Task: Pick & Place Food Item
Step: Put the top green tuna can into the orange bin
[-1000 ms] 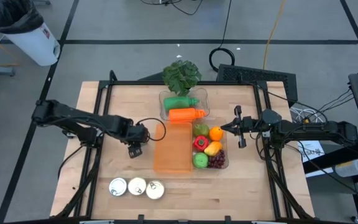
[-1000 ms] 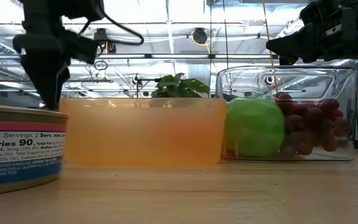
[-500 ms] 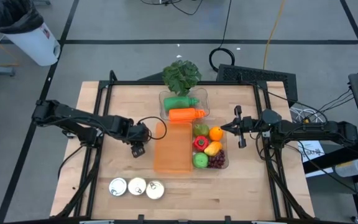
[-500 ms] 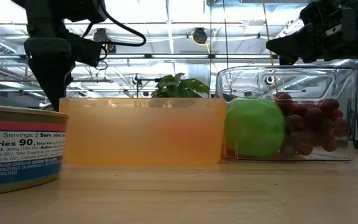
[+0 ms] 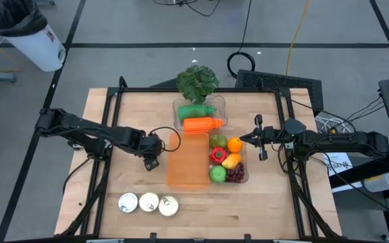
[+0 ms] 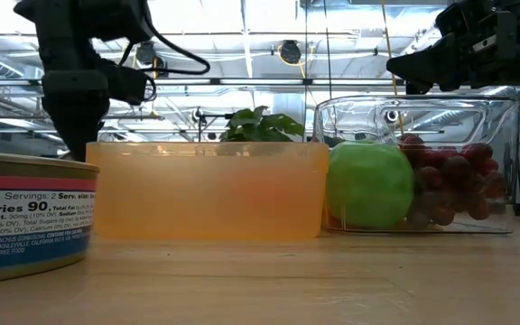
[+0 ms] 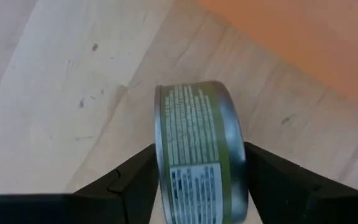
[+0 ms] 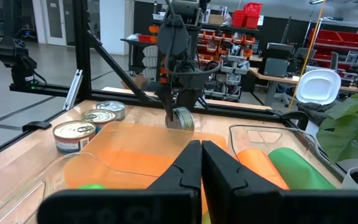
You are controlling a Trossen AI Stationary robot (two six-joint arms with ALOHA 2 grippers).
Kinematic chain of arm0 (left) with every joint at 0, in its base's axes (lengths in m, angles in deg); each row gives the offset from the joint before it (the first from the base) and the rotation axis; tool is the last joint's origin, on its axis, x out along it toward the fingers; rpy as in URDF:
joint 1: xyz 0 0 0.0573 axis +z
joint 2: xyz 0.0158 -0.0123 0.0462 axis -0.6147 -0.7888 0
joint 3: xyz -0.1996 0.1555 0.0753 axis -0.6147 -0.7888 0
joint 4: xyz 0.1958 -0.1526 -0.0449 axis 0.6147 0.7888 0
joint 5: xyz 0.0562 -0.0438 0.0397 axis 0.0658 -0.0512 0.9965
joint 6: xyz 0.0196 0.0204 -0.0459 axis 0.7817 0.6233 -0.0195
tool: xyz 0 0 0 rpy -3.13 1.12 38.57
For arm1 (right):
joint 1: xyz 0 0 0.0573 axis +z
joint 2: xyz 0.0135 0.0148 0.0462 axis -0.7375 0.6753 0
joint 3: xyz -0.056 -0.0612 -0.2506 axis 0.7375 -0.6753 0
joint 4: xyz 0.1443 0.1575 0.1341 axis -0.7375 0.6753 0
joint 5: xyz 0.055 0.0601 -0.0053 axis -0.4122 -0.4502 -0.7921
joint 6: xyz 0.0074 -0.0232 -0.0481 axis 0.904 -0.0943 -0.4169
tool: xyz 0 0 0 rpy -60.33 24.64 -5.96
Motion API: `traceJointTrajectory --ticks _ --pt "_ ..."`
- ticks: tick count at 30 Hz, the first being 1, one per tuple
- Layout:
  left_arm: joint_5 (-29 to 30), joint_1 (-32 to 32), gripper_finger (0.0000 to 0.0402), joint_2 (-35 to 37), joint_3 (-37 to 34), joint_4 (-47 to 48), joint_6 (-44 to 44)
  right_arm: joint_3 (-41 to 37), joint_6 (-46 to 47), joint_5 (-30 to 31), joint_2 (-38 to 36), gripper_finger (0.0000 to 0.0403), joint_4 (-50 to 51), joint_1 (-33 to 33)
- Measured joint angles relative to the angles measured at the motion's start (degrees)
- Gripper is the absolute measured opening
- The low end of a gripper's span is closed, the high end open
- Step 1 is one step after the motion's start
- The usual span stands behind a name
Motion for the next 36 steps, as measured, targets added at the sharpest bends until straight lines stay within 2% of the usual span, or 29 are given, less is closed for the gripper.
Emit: traceJointTrajectory --ticks 6,9,14,23,32,36 --pt "-1.56 0.0 0.0155 -1.52 0.13 0.08 -0.13 0.0 0.01 0.0 0.02 0.0 0.02 0.0" --pt "-1.48 0.01 0.0155 -1.56 0.44 -0.01 1.73 0.0 0.01 0.0 0.0 0.0 0.01 0.0" --pt "2.22 -0.74 0.0155 0.79 4.71 0.61 5.78 0.0 0.02 0.0 0.0 0.0 0.0 0.0" --pt "15.53 -4.04 0.0155 0.66 15.39 4.08 23.12 -0.01 0.0 0.0 0.0 0.0 0.0 -0.01" --pt "20.08 -5.17 0.0155 -7.06 15.82 -8.84 40.51 0.0 0.01 0.02 0.0 0.0 -0.01 -0.02" --pt "20.32 -5.97 0.0155 -11.46 15.85 -15.03 46.71 0.0 0.0 0.0 0.0 0.0 0.0 -0.02"
